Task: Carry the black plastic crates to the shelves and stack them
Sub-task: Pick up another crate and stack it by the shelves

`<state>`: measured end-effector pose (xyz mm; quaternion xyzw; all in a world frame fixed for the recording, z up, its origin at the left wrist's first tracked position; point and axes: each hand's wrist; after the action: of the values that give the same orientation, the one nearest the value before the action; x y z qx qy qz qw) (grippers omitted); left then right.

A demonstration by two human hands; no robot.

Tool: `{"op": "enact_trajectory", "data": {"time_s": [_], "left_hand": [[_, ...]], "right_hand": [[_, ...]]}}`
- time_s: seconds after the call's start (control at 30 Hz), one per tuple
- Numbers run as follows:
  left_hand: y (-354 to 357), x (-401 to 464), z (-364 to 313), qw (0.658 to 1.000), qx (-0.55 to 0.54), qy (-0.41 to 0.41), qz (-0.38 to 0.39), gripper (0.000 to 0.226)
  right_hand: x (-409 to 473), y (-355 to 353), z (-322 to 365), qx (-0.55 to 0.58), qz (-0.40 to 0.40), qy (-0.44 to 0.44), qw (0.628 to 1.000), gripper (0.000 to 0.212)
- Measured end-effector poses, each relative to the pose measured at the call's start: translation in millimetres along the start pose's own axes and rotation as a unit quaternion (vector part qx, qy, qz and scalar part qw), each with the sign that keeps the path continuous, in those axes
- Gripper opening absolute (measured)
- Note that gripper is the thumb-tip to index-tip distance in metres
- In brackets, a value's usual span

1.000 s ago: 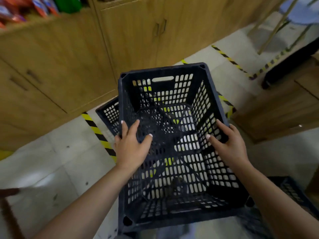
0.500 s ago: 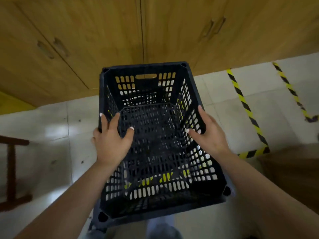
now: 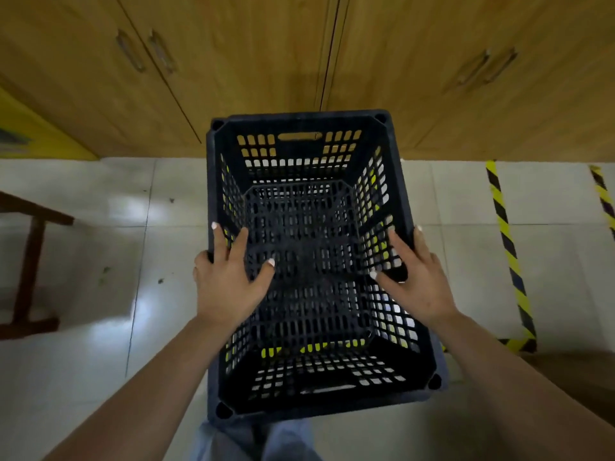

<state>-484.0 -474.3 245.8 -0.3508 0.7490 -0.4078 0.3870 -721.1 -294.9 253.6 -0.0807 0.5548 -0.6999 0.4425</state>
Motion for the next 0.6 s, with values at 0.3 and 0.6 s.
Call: {"op": "enact_trajectory", "data": {"time_s": [0.3, 0.6], "left_hand": [[12.6, -5.7, 36.2, 0.996, 0.034, 0.077, 0.004, 0.078], [14.2, -3.9, 33.5, 0.998, -0.039, 0.048, -0.005, 0.098]], "right_hand": [[-9.4, 19.9, -24.5, -0.077, -0.006, -0.064, 0.995, 0.087], [-2.5, 30.1, -23.3, -0.118, -0.034, 0.02, 0.992, 0.091]]}}
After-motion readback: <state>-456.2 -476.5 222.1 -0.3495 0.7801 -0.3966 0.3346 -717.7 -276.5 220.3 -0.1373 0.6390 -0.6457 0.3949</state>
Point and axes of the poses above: each hand's wrist, its own x-axis towards the middle knuckle, its own y-axis out of the palm, z = x × y
